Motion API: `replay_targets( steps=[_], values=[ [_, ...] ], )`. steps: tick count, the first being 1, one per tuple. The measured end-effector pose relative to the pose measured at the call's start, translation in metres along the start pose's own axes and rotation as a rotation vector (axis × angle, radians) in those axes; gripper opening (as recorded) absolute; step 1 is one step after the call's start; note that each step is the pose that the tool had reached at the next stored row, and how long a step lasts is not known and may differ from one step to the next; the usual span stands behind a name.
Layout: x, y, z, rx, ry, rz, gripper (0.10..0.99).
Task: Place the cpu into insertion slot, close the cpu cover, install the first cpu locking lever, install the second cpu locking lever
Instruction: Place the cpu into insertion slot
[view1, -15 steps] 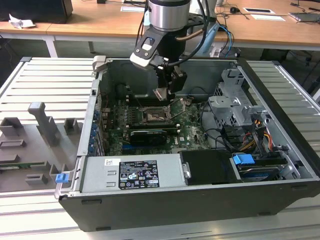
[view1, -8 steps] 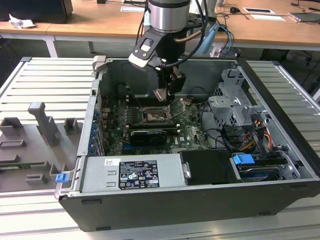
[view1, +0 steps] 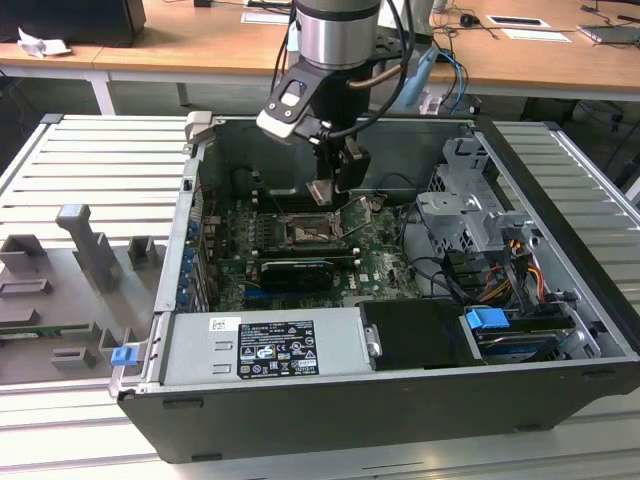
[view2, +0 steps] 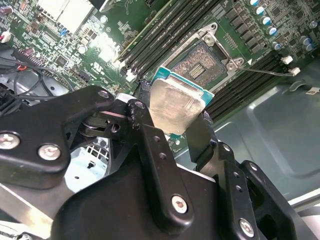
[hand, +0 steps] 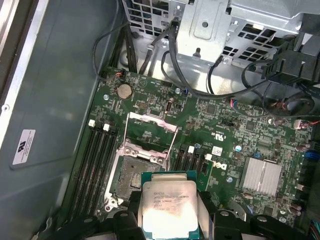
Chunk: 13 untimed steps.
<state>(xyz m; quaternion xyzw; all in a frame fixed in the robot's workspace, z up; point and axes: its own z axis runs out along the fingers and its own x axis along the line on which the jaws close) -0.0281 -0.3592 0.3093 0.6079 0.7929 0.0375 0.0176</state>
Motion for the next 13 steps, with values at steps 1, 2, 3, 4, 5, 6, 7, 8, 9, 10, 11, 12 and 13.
replay_targets(
  steps=[1, 2, 3, 4, 5, 6, 7, 8, 9, 10, 11, 12, 13],
  values=[
    [0.0000, 0.0000, 0.0006, 0.000, -0.0002, 0.002, 0.529],
    [0.0000, -0.0001, 0.0010, 0.000, -0.0003, 0.004, 0.529],
    [0.0000, -0.0001, 0.0013, 0.000, -0.0004, 0.005, 0.529],
    [0.0000, -0.0001, 0.0017, 0.000, -0.0006, 0.007, 0.529],
    [0.0000, -0.0002, 0.0020, 0.000, -0.0008, 0.009, 0.529],
    [0.0000, -0.0002, 0.0025, 0.000, -0.0011, 0.014, 0.529],
    [-0.0001, -0.0002, 0.0028, 0.000, -0.0014, 0.017, 0.529],
    [-0.0001, -0.0003, 0.0031, 0.000, -0.0018, 0.022, 0.529],
    [-0.0001, -0.0003, 0.0032, 0.000, -0.0022, 0.025, 0.529],
    [-0.0001, -0.0003, 0.0034, 0.000, -0.0023, 0.029, 0.529],
    [0.0000, -0.0003, 0.0039, -0.001, -0.0030, 0.035, 0.529],
    [-0.0001, -0.0003, 0.0041, -0.001, -0.0039, 0.042, 0.529],
    [-0.0001, -0.0004, 0.0043, -0.001, -0.0048, 0.051, 0.529]
  ],
)
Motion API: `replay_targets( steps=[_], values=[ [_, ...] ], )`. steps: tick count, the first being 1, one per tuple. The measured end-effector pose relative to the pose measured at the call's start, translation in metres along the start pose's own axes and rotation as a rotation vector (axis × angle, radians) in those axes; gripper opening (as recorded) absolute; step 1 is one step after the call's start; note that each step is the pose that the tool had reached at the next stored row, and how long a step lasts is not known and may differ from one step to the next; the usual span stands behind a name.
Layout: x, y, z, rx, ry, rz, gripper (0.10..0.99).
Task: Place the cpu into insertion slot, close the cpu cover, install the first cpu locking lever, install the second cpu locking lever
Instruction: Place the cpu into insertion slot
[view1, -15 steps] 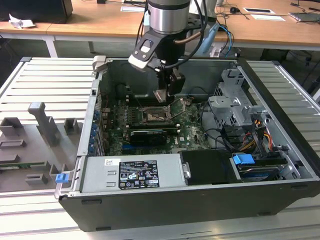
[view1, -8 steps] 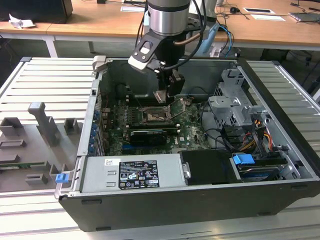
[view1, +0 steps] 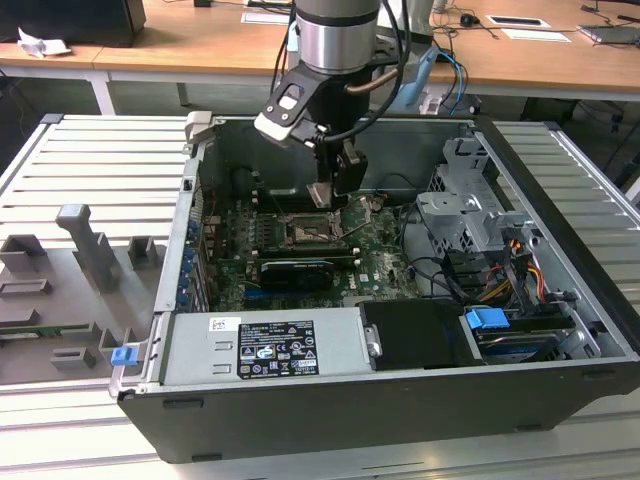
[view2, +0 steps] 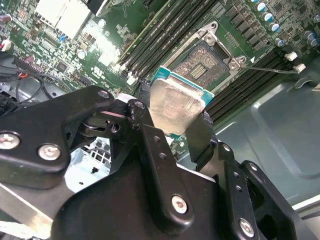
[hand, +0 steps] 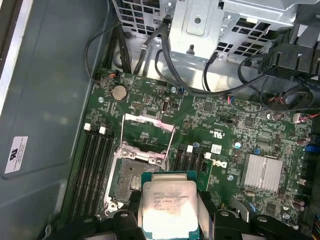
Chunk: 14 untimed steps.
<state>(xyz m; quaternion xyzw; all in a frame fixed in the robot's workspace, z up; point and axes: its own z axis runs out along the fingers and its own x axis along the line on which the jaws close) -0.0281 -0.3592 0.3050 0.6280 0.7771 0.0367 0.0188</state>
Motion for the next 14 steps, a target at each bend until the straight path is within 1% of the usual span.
replay_targets(
  steps=[5, 6, 8, 11, 14],
  values=[
    [0.0000, -0.0001, 0.0015, -0.001, -0.0049, 0.043, 0.529],
    [0.0001, -0.0003, 0.0038, -0.001, -0.0073, 0.066, 0.529],
    [0.0001, -0.0004, 0.0060, -0.001, -0.0092, 0.090, 0.529],
    [0.0000, -0.0009, 0.0109, -0.001, -0.0140, 0.148, 0.529],
    [-0.0001, -0.0011, 0.0139, -0.002, -0.0153, 0.165, 0.529]
  ],
)
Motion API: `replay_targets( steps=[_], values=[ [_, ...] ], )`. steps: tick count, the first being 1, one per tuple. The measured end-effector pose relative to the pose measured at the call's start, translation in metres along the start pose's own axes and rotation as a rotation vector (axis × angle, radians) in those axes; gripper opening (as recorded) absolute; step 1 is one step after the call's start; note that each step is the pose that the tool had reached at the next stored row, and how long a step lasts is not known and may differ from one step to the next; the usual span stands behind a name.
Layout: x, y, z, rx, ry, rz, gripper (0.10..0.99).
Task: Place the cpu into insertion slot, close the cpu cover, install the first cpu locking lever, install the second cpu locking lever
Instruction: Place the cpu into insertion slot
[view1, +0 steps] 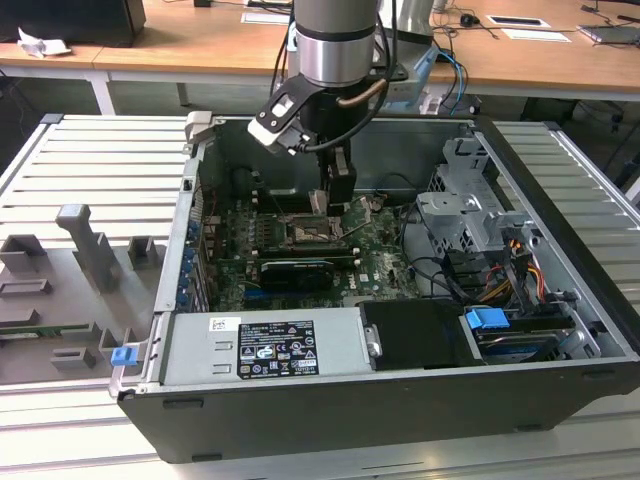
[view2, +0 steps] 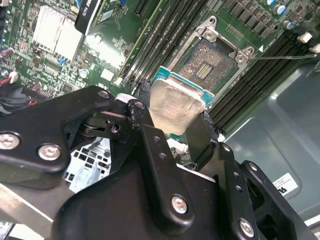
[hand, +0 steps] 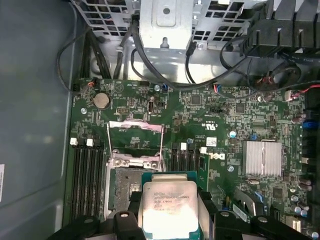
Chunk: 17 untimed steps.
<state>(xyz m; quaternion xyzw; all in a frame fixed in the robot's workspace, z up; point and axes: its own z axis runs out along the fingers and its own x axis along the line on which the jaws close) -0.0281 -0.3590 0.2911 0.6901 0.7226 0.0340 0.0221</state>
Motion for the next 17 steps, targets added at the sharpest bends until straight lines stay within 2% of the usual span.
replay_targets(
  steps=[17],
  values=[
    [-0.0003, -0.0031, 0.0235, 0.000, -0.0006, 0.008, 0.529]
  ],
)
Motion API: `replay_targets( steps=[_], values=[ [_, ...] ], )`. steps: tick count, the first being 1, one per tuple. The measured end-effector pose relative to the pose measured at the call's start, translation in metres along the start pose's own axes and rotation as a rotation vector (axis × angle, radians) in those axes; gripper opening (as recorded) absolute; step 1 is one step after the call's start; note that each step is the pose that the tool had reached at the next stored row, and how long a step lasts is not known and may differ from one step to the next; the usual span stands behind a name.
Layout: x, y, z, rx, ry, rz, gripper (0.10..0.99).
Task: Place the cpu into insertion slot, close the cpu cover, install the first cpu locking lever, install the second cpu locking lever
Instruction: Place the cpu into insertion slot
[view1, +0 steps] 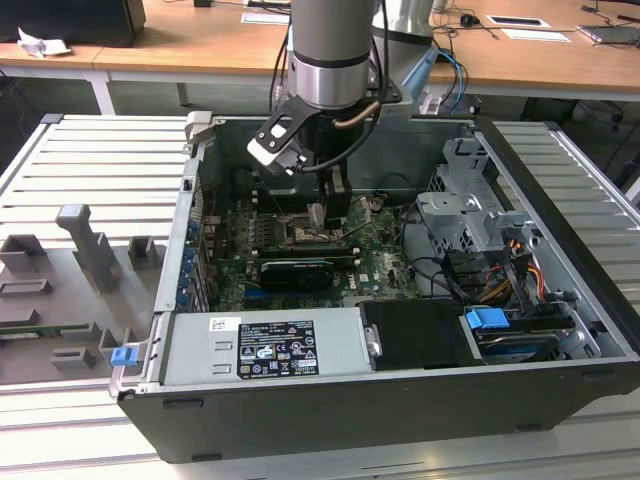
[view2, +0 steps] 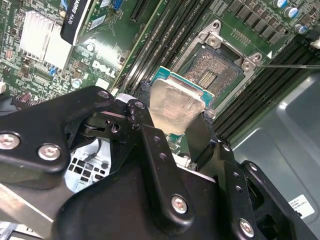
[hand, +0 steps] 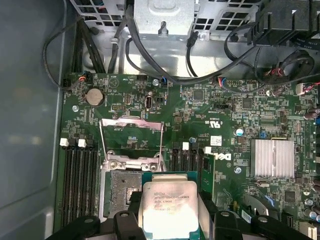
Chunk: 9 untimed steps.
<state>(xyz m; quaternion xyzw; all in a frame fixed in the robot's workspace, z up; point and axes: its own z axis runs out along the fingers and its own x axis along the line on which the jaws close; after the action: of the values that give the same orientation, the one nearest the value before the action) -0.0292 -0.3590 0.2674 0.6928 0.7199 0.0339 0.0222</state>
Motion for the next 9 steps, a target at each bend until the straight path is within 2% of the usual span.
replay_targets(
  steps=[9],
  values=[
    [-0.0001, -0.0013, 0.0094, 0.000, -0.0006, 0.007, 0.529]
  ],
)
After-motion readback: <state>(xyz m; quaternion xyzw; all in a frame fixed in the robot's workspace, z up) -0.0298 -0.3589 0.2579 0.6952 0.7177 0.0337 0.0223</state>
